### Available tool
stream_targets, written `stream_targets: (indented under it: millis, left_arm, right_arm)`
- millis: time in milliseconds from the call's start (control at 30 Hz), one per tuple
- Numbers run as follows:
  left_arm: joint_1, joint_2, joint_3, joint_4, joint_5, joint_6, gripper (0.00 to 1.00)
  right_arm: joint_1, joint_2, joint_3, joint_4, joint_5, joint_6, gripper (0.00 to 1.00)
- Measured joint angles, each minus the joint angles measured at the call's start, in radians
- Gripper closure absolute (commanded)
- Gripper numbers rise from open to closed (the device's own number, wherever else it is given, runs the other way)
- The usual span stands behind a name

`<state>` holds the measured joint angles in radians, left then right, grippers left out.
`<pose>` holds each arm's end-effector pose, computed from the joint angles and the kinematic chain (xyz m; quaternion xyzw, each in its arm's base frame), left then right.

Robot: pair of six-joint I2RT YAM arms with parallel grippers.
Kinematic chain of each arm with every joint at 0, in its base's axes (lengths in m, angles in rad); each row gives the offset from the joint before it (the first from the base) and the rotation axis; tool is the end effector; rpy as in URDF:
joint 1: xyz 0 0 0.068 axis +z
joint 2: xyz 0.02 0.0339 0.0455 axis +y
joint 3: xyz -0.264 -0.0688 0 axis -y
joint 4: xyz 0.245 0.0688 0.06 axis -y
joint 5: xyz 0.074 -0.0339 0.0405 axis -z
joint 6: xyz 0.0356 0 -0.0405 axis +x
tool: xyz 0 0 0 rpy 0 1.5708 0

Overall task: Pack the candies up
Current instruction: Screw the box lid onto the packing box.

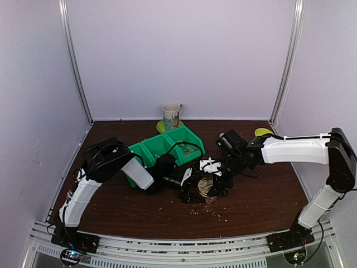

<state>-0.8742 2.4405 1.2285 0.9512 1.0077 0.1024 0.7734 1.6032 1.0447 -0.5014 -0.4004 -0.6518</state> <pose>0.2681 -0.3674 0.0515 0.5855 0.4754 -0.5555 0.3501 0.2195 0.2337 0.2053 -0.6580 0.6846 0.2071 0.2355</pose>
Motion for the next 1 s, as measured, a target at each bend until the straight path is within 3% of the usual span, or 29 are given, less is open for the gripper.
stream_targets:
  millis: [700, 1000]
  left_arm:
    - [0.0, 0.002, 0.002, -0.001, 0.002, -0.001, 0.34]
    - [0.0, 0.001, 0.009, -0.007, -0.08, -0.001, 0.34]
  right_arm:
    - [0.0, 0.053, 0.032, -0.03, -0.035, 0.006, 0.13]
    - [0.002, 0.053, 0.032, -0.011, 0.022, 0.102, 0.14]
